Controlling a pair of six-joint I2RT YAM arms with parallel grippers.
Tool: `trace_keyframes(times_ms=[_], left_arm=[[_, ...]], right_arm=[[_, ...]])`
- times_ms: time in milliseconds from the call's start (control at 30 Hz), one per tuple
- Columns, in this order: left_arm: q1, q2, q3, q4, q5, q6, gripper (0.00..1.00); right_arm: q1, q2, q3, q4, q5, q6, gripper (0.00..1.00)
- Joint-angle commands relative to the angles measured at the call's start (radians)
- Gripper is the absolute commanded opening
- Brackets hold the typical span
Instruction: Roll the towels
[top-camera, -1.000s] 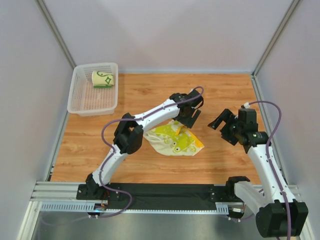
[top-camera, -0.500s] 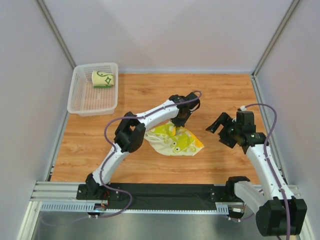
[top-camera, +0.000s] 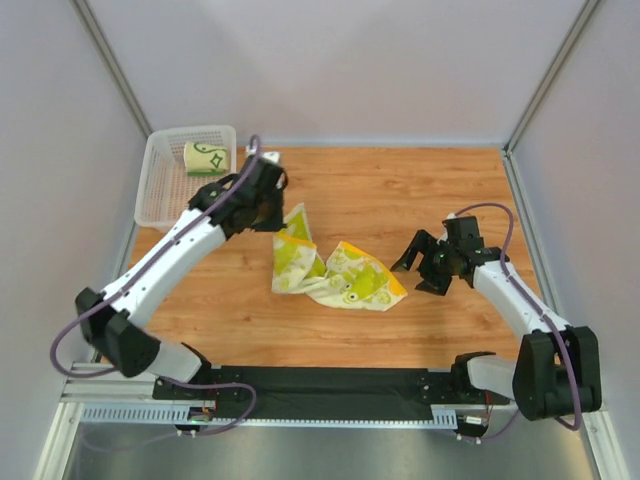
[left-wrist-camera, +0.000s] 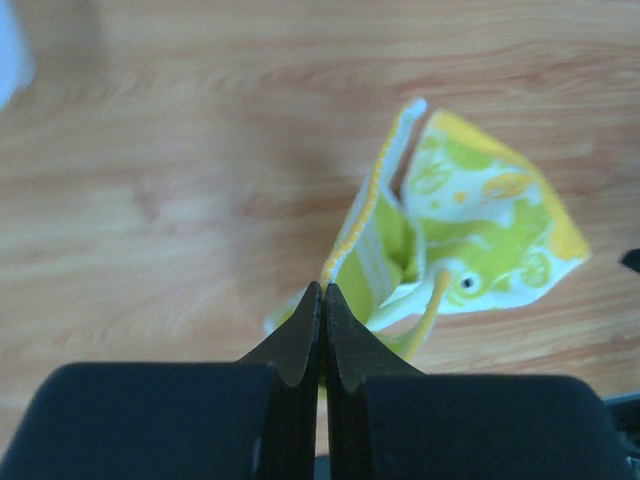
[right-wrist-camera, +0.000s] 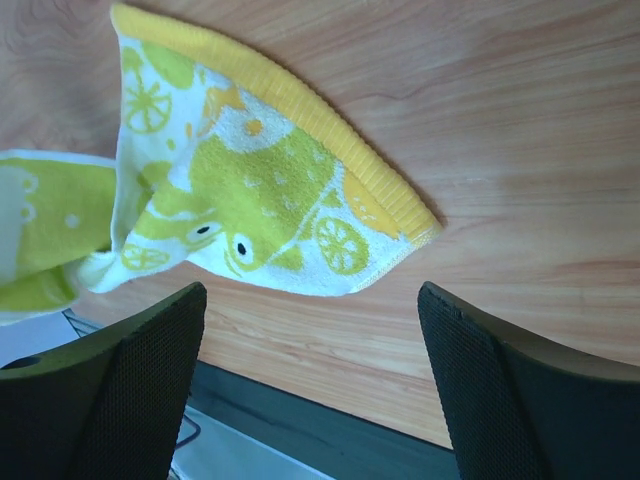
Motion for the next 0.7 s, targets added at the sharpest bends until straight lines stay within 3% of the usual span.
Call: trace_keyframes(times_ms=[0, 67, 167, 200, 233, 300, 500, 667], left_arm=[[0.102, -0.142, -0.300, 0.004, -0.012, -0.146, 0.00], [0.174, -0.260, -0.482, 0.053, 0.013, -0.176, 0.05], [0.246, -0.353, -0.661, 0.079, 0.033, -0.187, 0.51], [0.258, -0.402, -0.699, 0.084, 0.038, -0.188, 0.74], [0.272, -0.425, -0.731, 0.088, 0.041, -0.199, 0.82], [0.275, -0.489, -0.806, 0.090, 0.045, -0.213, 0.91], [0.274, -0.649, -0.926, 0.088, 0.094, -0.285, 0.92], [0.237, -0.659, -0.952, 0.182, 0.160, -0.305, 0.91]], right_arm=[[0.043, 0.038, 0.048, 0.056, -0.007, -0.003, 0.88], [0.049, 0.057, 0.049, 0.066, 0.007, 0.002, 0.88], [0.054, 0.072, 0.054, 0.073, 0.016, -0.006, 0.88], [0.056, 0.084, 0.057, 0.072, 0.022, -0.006, 0.88], [0.056, 0.090, 0.058, 0.076, 0.024, -0.014, 0.88], [0.057, 0.107, 0.061, 0.078, 0.035, -0.020, 0.88], [0.057, 0.192, 0.095, 0.081, 0.065, -0.050, 0.88], [0.057, 0.261, 0.092, 0.121, 0.064, -0.052, 0.87]])
